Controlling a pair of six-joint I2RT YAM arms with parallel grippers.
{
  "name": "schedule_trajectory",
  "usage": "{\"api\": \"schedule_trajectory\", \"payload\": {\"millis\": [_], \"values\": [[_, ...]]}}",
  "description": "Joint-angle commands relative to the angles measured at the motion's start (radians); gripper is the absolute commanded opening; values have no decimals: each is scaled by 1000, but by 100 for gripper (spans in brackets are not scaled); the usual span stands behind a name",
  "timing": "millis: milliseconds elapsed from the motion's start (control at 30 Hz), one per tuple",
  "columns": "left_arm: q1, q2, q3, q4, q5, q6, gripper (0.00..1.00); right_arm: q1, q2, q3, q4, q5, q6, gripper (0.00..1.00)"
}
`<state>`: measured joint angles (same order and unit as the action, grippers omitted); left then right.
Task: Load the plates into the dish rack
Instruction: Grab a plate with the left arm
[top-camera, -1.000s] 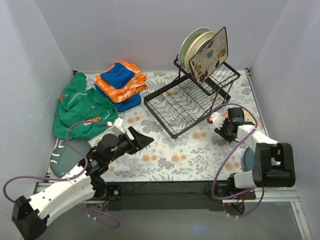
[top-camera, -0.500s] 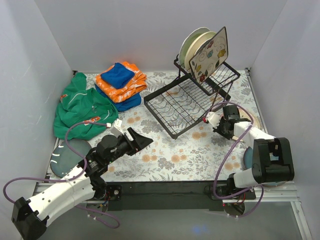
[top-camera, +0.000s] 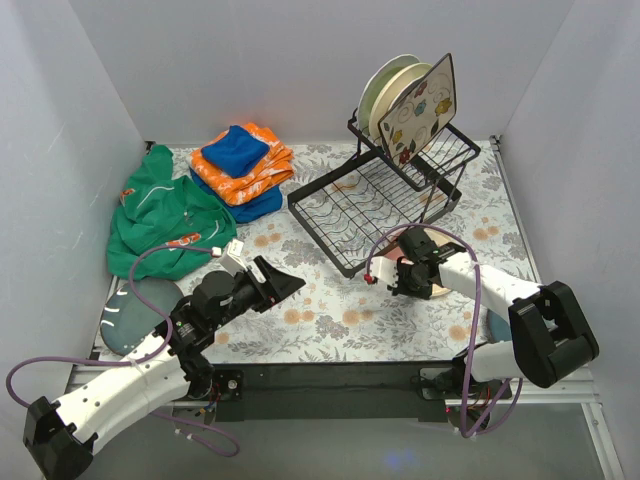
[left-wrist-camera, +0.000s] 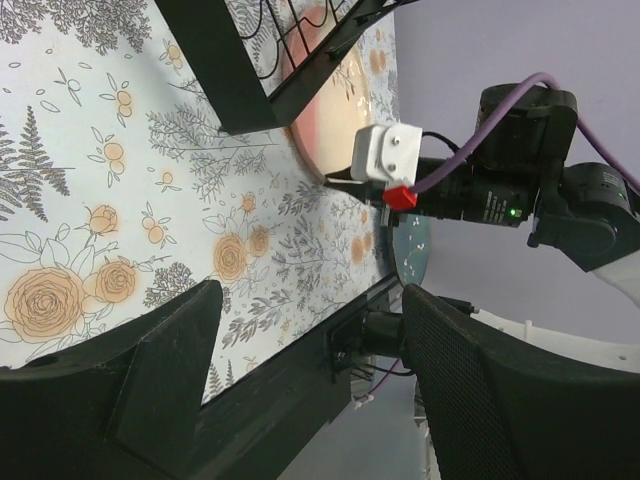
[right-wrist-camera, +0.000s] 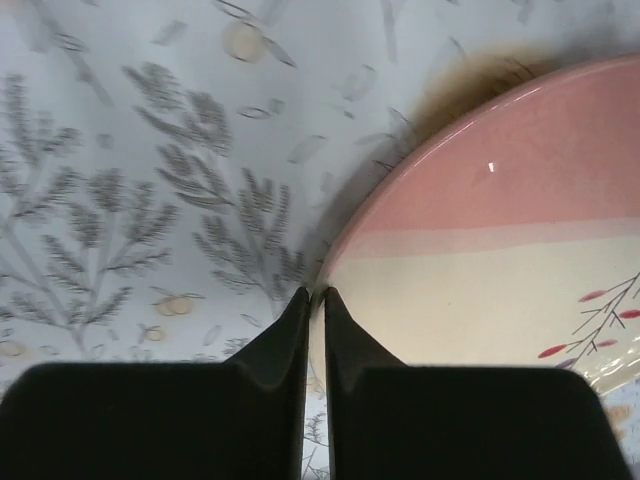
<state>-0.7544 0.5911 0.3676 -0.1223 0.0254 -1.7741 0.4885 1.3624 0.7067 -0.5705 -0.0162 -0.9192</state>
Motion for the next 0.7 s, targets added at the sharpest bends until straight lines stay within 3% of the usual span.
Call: {"api": "schedule_trajectory", "payload": {"millis": [0,400,667], "values": [[7,-10,-9,-20,-13,-11,71,107,41,-38,-282,-248,17,7],[4,-10,-30,-49,-54,-68,71,438,112,51,-361,-367,29,8],[4,-19,-65,-123,-113,-151,70,570,196,157,-336,-409,59,9]]}}
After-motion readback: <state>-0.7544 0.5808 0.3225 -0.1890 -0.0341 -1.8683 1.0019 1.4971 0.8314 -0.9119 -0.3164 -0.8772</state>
